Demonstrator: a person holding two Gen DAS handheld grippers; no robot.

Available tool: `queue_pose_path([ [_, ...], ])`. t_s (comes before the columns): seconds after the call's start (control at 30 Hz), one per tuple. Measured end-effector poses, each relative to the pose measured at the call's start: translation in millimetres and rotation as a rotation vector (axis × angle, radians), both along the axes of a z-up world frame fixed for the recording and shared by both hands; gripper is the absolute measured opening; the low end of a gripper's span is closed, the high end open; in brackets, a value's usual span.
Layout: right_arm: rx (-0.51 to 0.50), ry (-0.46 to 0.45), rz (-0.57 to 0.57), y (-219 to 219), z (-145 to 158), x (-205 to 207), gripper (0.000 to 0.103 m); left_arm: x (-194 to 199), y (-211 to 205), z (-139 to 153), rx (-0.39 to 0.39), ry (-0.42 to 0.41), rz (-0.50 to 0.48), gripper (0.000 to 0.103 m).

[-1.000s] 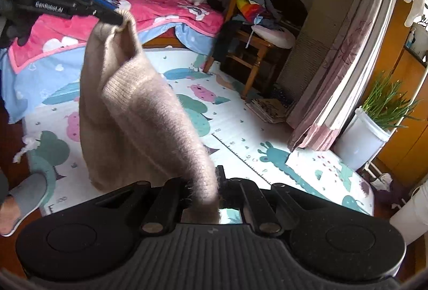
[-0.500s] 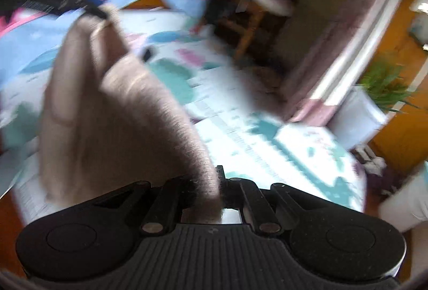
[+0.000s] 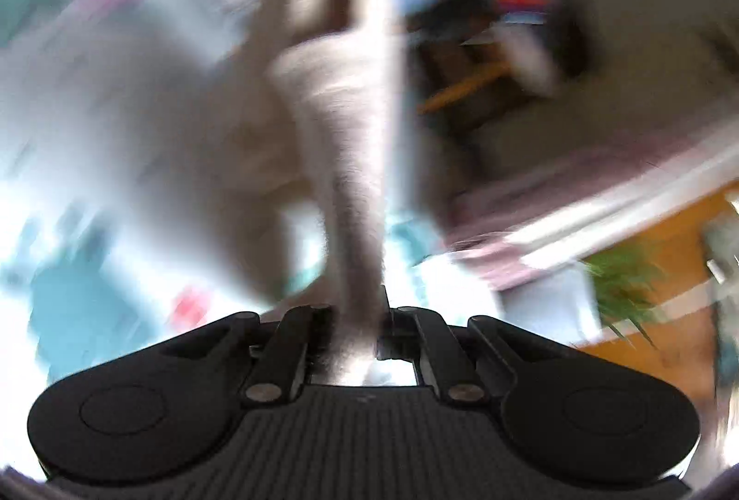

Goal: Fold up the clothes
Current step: 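Grasp the sweater hem with the right tool while the left tool holds the collar, then lay the sweater flat on the mat and open both tools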

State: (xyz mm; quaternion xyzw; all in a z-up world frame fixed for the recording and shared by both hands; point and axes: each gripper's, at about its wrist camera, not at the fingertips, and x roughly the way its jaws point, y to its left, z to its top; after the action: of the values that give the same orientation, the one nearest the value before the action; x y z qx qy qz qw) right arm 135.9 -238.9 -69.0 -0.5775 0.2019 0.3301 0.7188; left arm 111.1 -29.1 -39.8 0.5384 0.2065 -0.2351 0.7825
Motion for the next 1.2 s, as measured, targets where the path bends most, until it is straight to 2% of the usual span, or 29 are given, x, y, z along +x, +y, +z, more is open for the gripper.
queue_pose_path([
  [0.13,-0.224,0.164,0.160,6.2,-87.0,-44.8,0.006,-38.0,-14.9,-80.5,0.160,0.160,-0.148,0.005],
  [0.27,-0.322,0.287,0.260,14.9,-134.7,-84.5,0.006,-82.1,-27.4,-132.8,0.247,0.303,-0.283,0.005],
  [0.4,-0.356,0.388,0.304,22.5,-159.9,-115.0,0.008,-104.8,-33.1,-154.2,0.229,0.426,-0.309,0.005],
  [0.47,-0.365,0.445,0.295,29.6,-168.4,-114.7,0.011,-109.8,-35.6,-158.1,0.210,0.505,-0.303,0.006],
  [0.5,-0.367,0.474,0.285,32.3,-171.2,-113.8,0.017,-111.6,-37.3,-158.8,0.198,0.548,-0.296,0.007],
  [0.57,-0.360,0.542,0.262,34.7,-177.5,-117.7,0.025,-111.8,-36.4,-158.7,0.164,0.648,-0.280,0.021],
  [0.63,-0.350,0.623,0.235,36.7,-180.7,-115.6,0.040,-106.1,-29.4,-155.3,0.130,0.744,-0.261,0.030],
  [0.73,-0.297,0.780,0.186,37.0,-171.0,-100.5,0.045,-82.3,-8.1,-150.9,0.098,0.763,-0.183,0.030],
  [0.83,-0.225,0.879,0.116,36.0,-160.2,-78.5,0.049,-42.2,25.8,-154.0,0.035,0.717,-0.009,0.030],
  [0.9,-0.165,0.874,0.068,39.2,-152.5,-63.0,0.054,-18.6,44.4,-159.5,-0.019,0.698,0.111,0.030],
  [0.97,-0.110,0.859,0.020,42.4,-148.8,-48.9,0.055,0.2,57.7,-166.9,-0.079,0.697,0.212,0.030],
  [1.07,-0.052,0.827,-0.040,43.5,-153.1,-31.6,0.055,28.4,77.8,-178.0,-0.169,0.692,0.363,0.031],
  [1.17,-0.039,0.805,-0.075,44.6,-168.7,-25.7,0.055,56.5,97.9,-189.1,-0.259,0.684,0.514,0.031],
  [1.2,-0.026,0.829,-0.090,42.3,-171.8,-19.8,0.055,65.9,104.6,-192.8,-0.289,0.681,0.564,0.031],
])
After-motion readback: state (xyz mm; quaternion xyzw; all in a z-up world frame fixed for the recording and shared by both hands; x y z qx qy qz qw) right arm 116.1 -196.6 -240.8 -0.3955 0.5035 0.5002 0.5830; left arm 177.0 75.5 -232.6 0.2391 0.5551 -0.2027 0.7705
